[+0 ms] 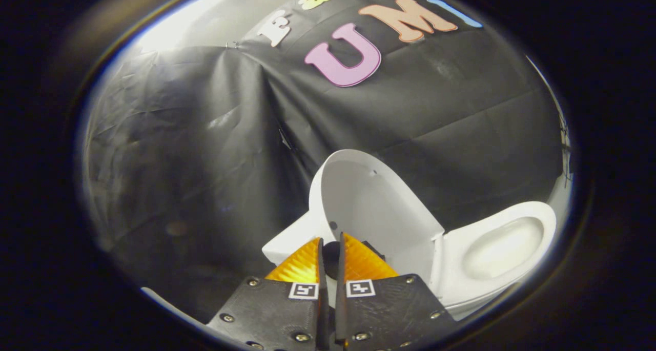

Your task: Open the toilet lid.

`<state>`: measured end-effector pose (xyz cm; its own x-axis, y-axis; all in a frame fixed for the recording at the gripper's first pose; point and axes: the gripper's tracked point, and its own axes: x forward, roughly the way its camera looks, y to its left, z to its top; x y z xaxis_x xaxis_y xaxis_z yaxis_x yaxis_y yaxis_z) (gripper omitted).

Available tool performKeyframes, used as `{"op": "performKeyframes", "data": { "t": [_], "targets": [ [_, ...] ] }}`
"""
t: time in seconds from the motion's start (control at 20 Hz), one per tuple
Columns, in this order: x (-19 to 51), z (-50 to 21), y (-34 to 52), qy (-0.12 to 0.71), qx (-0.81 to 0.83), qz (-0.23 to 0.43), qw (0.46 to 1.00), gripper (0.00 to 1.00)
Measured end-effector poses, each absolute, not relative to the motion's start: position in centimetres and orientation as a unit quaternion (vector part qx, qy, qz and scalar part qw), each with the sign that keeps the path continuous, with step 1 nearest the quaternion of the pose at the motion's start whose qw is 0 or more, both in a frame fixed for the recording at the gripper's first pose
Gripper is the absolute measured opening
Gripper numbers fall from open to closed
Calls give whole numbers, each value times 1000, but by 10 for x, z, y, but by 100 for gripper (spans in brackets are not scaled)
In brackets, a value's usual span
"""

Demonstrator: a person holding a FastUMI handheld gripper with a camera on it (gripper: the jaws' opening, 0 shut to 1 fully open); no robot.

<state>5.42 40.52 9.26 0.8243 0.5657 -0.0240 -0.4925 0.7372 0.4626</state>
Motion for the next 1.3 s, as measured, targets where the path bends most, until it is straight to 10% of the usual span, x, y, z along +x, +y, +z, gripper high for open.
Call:
{"op": "performKeyframes", "data": {
  "t": [0.55,0.75,0.9,1.3],
  "targets": [
    [61,97,374,74,253,266,927,27],
    [65,97,343,71,208,234,947,75],
    [64,100,328,68,193,223,953,94],
    [61,105,310,65,186,211,957,94]
  ]
}}
